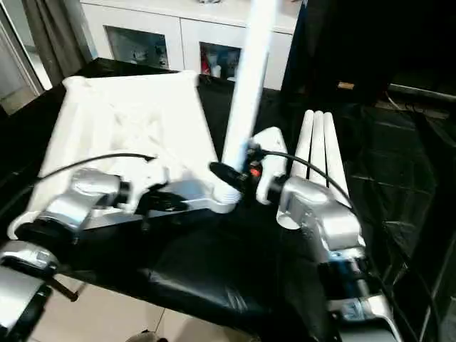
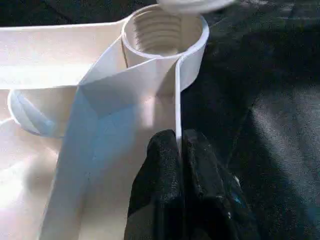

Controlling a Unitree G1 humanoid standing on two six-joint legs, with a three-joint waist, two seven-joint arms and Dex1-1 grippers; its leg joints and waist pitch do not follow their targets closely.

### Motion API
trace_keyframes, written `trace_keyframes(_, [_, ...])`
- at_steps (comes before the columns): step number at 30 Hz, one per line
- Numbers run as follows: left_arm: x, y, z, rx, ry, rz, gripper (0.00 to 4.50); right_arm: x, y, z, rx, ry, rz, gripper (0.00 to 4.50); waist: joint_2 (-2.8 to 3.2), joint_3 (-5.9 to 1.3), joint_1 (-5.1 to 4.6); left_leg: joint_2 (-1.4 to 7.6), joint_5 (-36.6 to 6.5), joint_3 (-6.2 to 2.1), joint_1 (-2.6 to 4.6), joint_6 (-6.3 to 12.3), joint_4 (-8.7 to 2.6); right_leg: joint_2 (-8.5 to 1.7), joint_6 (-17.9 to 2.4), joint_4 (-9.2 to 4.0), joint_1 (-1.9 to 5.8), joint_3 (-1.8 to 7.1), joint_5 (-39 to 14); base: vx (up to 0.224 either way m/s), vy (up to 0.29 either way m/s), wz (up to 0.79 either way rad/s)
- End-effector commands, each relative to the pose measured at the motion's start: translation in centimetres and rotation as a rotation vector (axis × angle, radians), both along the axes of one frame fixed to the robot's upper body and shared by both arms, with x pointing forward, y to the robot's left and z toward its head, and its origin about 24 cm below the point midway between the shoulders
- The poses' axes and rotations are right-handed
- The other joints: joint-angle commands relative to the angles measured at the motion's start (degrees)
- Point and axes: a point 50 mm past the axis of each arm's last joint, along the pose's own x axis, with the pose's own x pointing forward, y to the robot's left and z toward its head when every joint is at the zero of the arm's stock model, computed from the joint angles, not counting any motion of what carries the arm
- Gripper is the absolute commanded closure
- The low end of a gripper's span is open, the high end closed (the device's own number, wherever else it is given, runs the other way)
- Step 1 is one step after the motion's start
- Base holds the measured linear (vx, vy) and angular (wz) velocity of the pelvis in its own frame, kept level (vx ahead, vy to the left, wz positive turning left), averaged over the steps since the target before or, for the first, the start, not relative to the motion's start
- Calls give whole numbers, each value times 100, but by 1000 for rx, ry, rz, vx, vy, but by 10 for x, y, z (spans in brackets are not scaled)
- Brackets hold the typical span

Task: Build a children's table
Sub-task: Insert table leg to table base

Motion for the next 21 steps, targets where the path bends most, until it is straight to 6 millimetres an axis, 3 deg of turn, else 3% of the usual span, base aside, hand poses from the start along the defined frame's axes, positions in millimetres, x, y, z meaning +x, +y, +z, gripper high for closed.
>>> trace_keyframes(1, [-7,-3,-14,23,28,-2,450,3,4,5,-19,-34,12,260,-19,-435,0,275,-506,-71,53,126,-358,-495,-1380,-422,362,292,10,0,0,0])
trace_keyframes(9, [-8,2,-19,126,25,5,450,5,5,1,-41,-32,-7,260,-49,-424,-5,280,-542,-73,56,86,-374,-497,-1282,-438,345,294,-178,0,0,0])
trace_keyframes(14, [-7,2,-12,108,7,-20,450,13,6,-2,-38,-19,-24,260,-59,-419,-5,279,-609,-73,61,50,-382,-509,-1276,-450,335,294,-357,0,0,0])
trace_keyframes(15, [-8,0,-10,93,5,-40,450,15,7,-3,-44,-12,-19,260,-99,-420,-8,281,-595,-65,58,65,-381,-506,-1265,-454,338,297,-340,0,0,0])
trace_keyframes(16, [-9,-2,-8,78,1,-63,450,16,8,-5,-52,-10,-21,260,-69,-431,-4,286,-536,-73,58,68,-380,-513,-1287,-433,335,294,-243,0,0,0])
trace_keyframes(20, [-12,-4,-8,72,11,-100,450,18,10,-7,-56,6,-13,260,-69,-459,-5,279,-259,-66,48,182,-359,-499,-1408,-363,350,284,411,0,0,0])
trace_keyframes(21, [-15,-5,-9,69,32,-128,450,19,10,-11,-67,15,-5,260,-45,-464,3,284,-239,-66,57,198,-354,-504,-1433,-354,341,286,486,0,0,0])
